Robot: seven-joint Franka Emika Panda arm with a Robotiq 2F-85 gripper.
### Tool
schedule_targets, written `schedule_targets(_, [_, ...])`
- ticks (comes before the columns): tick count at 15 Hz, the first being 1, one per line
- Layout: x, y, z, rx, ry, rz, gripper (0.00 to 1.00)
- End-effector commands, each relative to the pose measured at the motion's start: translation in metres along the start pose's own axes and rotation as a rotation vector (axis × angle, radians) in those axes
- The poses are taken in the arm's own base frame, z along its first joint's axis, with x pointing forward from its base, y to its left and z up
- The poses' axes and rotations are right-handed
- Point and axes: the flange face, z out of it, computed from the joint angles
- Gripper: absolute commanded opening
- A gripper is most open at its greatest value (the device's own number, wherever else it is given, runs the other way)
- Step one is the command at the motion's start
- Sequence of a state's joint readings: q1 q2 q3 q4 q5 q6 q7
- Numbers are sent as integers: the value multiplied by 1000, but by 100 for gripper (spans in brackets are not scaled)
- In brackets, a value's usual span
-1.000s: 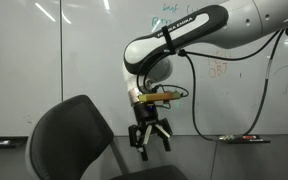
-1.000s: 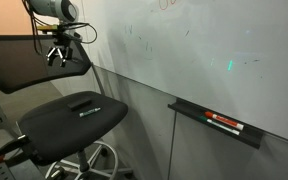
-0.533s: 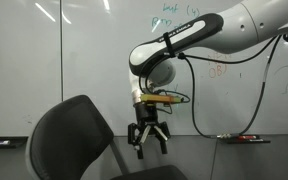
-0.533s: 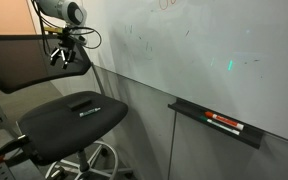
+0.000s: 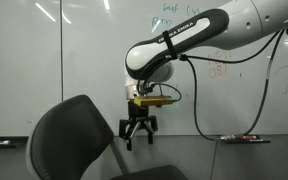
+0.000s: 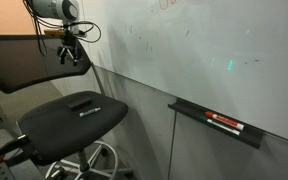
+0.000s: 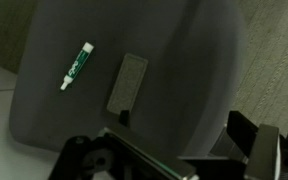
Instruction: Erase the i next to the v using the eraser on the chair
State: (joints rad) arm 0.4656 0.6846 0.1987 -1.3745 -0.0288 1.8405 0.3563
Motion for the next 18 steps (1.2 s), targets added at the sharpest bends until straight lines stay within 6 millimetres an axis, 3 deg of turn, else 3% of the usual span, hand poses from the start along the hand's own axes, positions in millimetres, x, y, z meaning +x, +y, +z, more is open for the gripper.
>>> schedule_targets(1, [2,14,-14,-137,142,-23,100])
schedule_targets(6, [5,27,-17,-184,202,-3,100])
schedule_targets(7, [3,28,-15,-188,180,1,100])
schedule_targets(8, [15,25,-7,-167,172,-13,100])
schedule_targets(18, [10,23,-8,-168,172,-14,100])
